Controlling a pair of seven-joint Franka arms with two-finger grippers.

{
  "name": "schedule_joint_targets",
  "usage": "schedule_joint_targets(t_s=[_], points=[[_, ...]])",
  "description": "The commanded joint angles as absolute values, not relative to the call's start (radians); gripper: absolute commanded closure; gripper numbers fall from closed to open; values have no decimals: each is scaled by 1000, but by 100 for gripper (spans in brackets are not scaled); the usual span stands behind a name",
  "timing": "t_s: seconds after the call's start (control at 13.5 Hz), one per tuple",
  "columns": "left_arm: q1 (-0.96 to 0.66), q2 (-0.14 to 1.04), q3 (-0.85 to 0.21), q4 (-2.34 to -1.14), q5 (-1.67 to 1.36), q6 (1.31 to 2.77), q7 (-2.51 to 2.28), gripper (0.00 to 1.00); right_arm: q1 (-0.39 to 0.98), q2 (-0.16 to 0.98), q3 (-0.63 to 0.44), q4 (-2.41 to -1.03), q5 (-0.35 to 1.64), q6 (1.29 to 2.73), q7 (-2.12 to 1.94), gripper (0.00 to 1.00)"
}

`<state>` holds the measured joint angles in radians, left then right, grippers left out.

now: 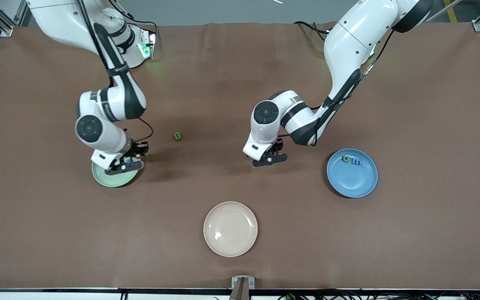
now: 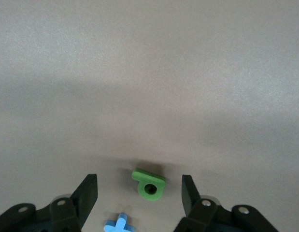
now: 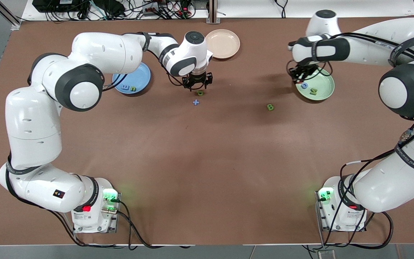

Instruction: Sort upper and lower case letters into plates

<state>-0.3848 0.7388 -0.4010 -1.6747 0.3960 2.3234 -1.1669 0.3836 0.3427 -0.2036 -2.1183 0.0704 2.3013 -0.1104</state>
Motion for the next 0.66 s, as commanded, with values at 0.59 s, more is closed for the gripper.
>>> schedule_joint_targets(t_s=[0.59], points=[[-403,773,-397,-1674,393,2362,-1152,17,164,388,-202,-2141,41,2411,-371,100]])
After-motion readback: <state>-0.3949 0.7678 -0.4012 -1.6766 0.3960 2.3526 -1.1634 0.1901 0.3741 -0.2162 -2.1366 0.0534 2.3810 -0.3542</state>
